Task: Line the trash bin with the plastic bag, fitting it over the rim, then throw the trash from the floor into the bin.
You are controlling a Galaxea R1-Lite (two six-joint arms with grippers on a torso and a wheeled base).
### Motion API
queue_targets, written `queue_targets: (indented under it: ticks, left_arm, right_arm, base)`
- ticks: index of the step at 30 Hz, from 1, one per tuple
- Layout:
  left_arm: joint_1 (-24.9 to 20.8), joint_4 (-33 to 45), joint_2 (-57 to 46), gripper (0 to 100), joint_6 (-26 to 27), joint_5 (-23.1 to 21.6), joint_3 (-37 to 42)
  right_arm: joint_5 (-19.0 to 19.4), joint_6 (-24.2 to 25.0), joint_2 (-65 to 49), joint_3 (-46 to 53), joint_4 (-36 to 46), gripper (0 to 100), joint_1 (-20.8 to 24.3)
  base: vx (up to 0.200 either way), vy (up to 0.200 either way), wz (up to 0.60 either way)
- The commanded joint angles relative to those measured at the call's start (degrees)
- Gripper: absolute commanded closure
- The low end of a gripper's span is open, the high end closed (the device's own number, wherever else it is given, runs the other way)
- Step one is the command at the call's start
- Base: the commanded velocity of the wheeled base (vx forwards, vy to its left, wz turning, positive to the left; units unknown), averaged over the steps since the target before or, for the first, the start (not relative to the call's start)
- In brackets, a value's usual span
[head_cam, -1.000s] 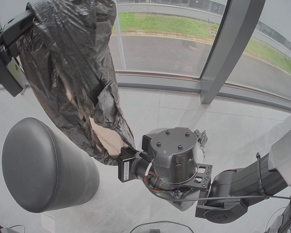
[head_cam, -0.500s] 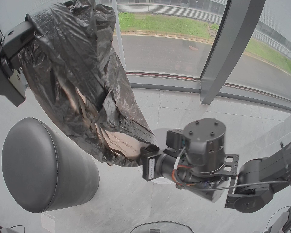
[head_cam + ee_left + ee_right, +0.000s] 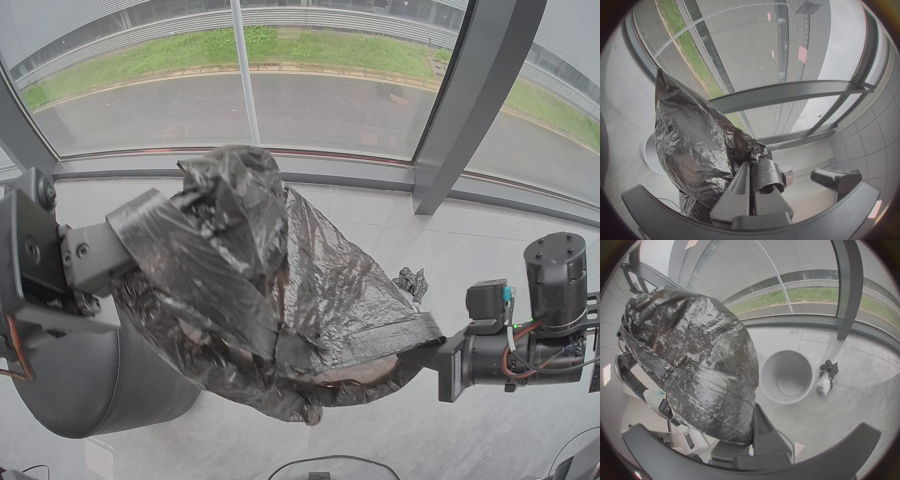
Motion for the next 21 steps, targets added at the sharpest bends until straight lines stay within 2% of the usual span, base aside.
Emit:
queue_targets:
  ticks: [1, 5, 6, 7, 9, 11, 12, 13, 21]
  left_arm:
    - [0.6, -0.8, 2.8, 100, 0.0, -2.7, 2.5]
    - [0.6, -0.8, 5.0, 100, -0.1, -4.1, 2.9]
    - [0.6, -0.8, 6.6, 100, -0.1, -4.8, 3.2]
    - [0.6, -0.8, 7.9, 100, -0.1, -5.3, 3.5]
    - [0.6, -0.9, 9.2, 100, 0.0, -5.8, 3.6]
    - [0.6, -1.2, 12.0, 100, -0.1, -6.4, 3.4]
    - [0.6, -1.2, 12.0, 100, -0.1, -6.4, 3.4]
    - [0.6, -2.4, 14.2, 100, -0.2, -6.7, 3.4]
    - [0.6, -6.7, 21.6, 100, -0.5, -6.8, 3.2]
  right_arm:
    - [1.8, -0.4, -6.2, 3.0, 2.6, 100, -1.1]
    - [4.5, -0.5, -7.3, 1.7, 8.2, 100, -1.2]
    - [7.2, -0.6, -8.2, 0.3, 12.2, 100, -1.3]
    - [7.9, -0.8, -8.3, -1.2, 15.5, 100, -1.3]
    - [8.0, -1.2, -8.0, -3.5, 19.6, 100, -1.3]
    - [8.0, -1.6, -7.1, -8.4, 27.6, 100, -1.4]
    - [8.0, -1.6, -7.1, -8.4, 27.6, 100, -1.4]
    - [8.3, -1.3, -5.5, -12.5, 33.4, 100, -1.6]
    - [8.4, -1.0, -2.5, -14.6, 35.1, 100, -4.9]
  base:
    - [0.000, 0.000, 0.00]
    - [0.000, 0.000, 0.00]
    - [0.000, 0.000, 0.00]
    - [0.000, 0.000, 0.00]
    - [0.000, 0.000, 0.00]
    - [0.000, 0.000, 0.00]
    - [0.000, 0.000, 0.00]
    - [0.000, 0.000, 0.00]
    - [0.000, 0.000, 0.00]
